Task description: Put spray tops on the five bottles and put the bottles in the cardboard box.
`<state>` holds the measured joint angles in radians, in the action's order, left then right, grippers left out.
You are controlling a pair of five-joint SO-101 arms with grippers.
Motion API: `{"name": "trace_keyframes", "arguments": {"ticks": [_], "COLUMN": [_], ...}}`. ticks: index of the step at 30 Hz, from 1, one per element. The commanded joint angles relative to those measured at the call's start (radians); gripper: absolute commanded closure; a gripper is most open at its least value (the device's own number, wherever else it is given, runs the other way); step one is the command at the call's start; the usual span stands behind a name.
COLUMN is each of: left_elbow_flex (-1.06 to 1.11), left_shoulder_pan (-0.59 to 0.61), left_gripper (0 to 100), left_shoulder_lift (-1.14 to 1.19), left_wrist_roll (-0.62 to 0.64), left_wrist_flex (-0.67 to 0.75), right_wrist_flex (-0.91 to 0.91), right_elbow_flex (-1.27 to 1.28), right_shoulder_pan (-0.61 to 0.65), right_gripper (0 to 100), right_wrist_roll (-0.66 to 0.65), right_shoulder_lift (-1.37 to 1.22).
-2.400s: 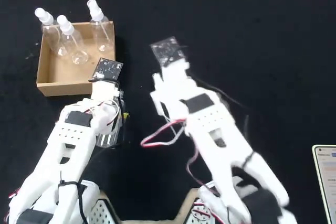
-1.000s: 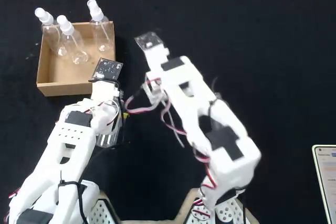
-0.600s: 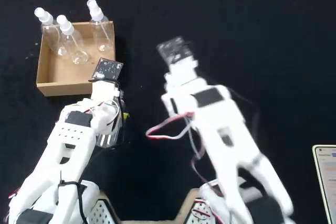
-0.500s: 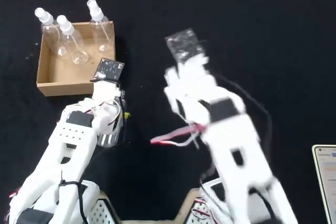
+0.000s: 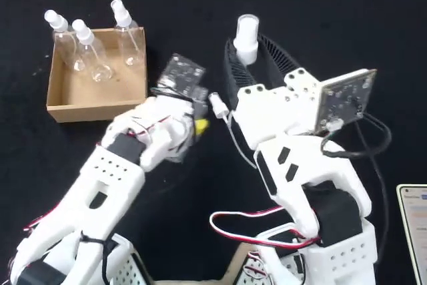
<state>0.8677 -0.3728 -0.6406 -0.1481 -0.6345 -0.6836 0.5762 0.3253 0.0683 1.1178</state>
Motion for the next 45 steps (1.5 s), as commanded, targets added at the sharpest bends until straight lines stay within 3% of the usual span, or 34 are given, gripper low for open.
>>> {"name": "trace_keyframes", "arguments": {"ticks": [1, 9, 19, 25, 39, 45], "left_elbow_flex": [0.021, 0.269, 0.483, 0.604, 0.785, 0.832], "left_shoulder_pan": [-0.033, -0.031, 0.059, 0.087, 0.05, 0.05], "left_gripper": [88, 88, 88, 88, 88, 88], "left_shoulder_lift": [-0.02, -0.114, -0.476, -0.706, -1.042, -1.135], "left_wrist_roll": [0.006, 0.008, 0.008, 0.009, 0.009, 0.009], "left_wrist_flex": [0.164, 0.502, 0.505, 0.509, 0.511, 0.506], "right_wrist_flex": [0.063, 0.124, 0.1, 0.038, 0.058, 0.06], "right_elbow_flex": [-0.056, -0.064, -0.265, -0.354, -0.325, -0.323], "right_shoulder_pan": [-0.017, -0.075, -0.075, -0.071, 0.129, 0.141], "right_gripper": [95.6, 95.6, 95.6, 95.6, 95.6, 95.6], "right_wrist_roll": [0.012, 0.012, 0.025, 0.161, 0.176, 0.176], "right_shoulder_lift": [0.021, 0.019, -0.229, -0.369, -0.383, -0.386]}}
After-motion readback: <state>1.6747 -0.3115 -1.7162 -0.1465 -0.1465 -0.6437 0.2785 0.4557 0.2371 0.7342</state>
